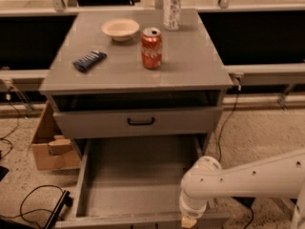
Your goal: Open middle drawer
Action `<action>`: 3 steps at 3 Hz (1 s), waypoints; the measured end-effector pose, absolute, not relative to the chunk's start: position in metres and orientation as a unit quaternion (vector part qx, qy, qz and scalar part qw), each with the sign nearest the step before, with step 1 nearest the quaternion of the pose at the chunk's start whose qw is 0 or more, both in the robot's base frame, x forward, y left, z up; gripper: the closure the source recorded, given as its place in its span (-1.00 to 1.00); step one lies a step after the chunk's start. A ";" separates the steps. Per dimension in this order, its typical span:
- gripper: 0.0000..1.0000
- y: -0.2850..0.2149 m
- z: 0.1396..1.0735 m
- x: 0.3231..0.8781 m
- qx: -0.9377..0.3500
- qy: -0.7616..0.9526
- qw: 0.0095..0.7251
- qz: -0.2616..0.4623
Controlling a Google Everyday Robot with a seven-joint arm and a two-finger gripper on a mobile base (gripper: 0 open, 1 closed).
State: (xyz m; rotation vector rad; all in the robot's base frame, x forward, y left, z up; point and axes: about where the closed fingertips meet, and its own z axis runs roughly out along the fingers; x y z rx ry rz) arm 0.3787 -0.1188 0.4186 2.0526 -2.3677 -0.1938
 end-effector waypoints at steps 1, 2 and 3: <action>1.00 -0.119 0.418 0.379 0.654 -0.754 0.001 -0.062; 1.00 -0.120 0.424 0.365 0.648 -0.759 0.002 -0.056; 1.00 -0.120 0.423 0.365 0.648 -0.760 0.002 -0.056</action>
Offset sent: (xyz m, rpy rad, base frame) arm -0.1661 -0.0183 0.0746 -0.1287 -0.0619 -0.1910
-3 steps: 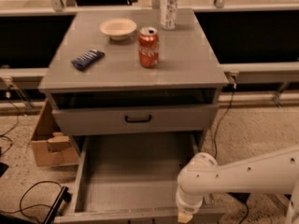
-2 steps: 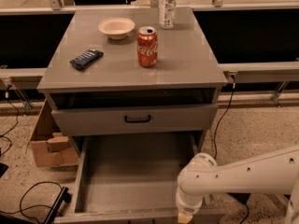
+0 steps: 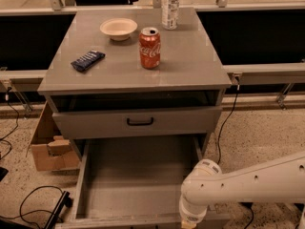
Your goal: Open middle drawer
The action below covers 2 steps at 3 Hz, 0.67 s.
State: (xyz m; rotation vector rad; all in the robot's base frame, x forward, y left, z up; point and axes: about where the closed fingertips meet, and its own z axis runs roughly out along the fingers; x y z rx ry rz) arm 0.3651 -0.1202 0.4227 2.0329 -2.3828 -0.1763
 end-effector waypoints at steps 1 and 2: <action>1.00 -0.124 0.427 0.350 0.637 -0.769 0.004 -0.051; 1.00 -0.124 0.427 0.350 0.637 -0.769 0.004 -0.051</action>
Offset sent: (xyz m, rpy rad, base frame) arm -0.2934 -0.0821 0.0979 -0.2598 -0.0644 -0.6131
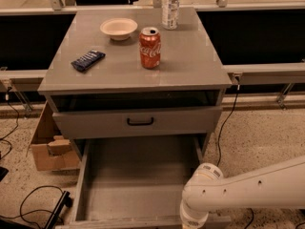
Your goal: Open middle drawer
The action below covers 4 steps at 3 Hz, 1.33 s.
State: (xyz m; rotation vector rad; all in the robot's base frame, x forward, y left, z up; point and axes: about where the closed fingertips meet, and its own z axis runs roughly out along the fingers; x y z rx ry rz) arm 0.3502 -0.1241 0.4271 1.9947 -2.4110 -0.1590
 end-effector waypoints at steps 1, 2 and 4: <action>1.00 -0.132 0.435 0.328 0.618 -0.785 0.009 -0.042; 1.00 -0.132 0.435 0.328 0.618 -0.785 0.009 -0.042; 0.03 -0.132 0.434 0.326 0.618 -0.785 0.010 -0.043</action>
Offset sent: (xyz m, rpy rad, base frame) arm -0.2314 -0.0816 0.0752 -0.1458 -0.0230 -0.4325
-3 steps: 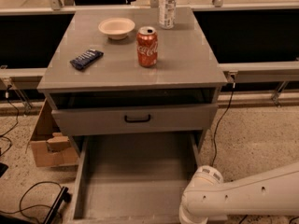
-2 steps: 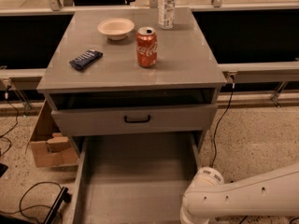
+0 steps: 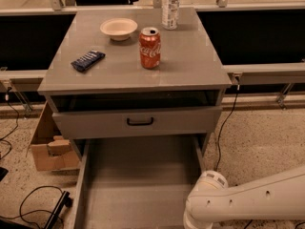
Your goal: Open middle drawer
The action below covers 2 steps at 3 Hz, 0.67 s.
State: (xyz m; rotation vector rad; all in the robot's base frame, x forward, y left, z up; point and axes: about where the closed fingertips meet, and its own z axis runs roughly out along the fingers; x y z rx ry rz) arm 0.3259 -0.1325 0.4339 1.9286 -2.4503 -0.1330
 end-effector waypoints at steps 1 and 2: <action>-0.44 -0.133 0.433 0.325 0.618 -0.785 0.011 -0.043; -0.90 -0.133 0.433 0.325 0.618 -0.785 0.012 -0.043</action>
Offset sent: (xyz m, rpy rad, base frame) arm -0.0006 -0.0001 -0.0004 -0.0003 0.0013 0.0004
